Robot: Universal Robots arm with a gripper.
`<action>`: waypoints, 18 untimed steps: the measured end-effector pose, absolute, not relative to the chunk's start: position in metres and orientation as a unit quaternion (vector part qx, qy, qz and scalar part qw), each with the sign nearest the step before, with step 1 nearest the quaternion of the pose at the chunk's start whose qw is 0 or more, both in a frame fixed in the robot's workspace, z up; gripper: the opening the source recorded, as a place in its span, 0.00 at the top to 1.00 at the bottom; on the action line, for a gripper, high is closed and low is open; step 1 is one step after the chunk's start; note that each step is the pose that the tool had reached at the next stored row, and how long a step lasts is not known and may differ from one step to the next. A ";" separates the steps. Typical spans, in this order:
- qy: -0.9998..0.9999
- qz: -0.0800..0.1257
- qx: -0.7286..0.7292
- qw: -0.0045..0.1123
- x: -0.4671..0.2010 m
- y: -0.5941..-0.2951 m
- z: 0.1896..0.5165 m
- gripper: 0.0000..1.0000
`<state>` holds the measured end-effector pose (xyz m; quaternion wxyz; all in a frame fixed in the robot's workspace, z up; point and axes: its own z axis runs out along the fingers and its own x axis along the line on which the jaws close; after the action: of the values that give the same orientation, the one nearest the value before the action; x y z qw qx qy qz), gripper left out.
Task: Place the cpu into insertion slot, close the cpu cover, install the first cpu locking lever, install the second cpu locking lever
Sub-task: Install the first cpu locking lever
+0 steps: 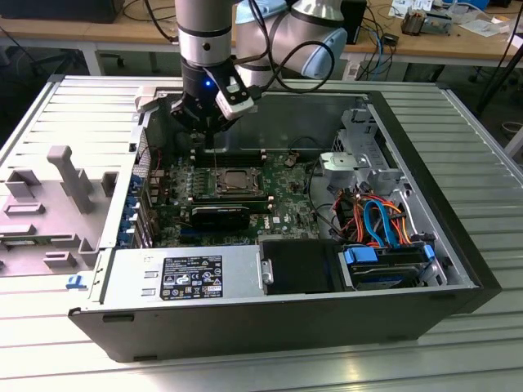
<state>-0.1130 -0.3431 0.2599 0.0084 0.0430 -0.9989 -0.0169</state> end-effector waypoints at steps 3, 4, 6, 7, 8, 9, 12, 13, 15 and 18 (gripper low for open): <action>-0.999 -0.017 0.043 0.008 -0.110 -0.343 0.260 0.89; -0.999 -0.017 0.043 0.008 -0.109 -0.343 0.260 0.89; -0.999 -0.017 0.043 0.008 -0.106 -0.343 0.260 0.89; -0.999 -0.017 0.043 0.008 -0.105 -0.343 0.260 0.89; -0.999 -0.017 0.043 0.008 -0.104 -0.343 0.260 0.89; -0.999 -0.017 0.043 0.008 -0.103 -0.343 0.260 0.89; -0.999 -0.017 0.043 0.008 -0.099 -0.343 0.260 0.89; -0.999 -0.017 0.043 0.008 -0.098 -0.343 0.260 0.89; -0.999 -0.017 0.043 0.008 -0.096 -0.343 0.260 0.89; -0.999 -0.017 0.043 0.008 -0.092 -0.343 0.260 0.89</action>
<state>-0.0924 -0.3429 0.2599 0.0084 0.0429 -0.9989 -0.0169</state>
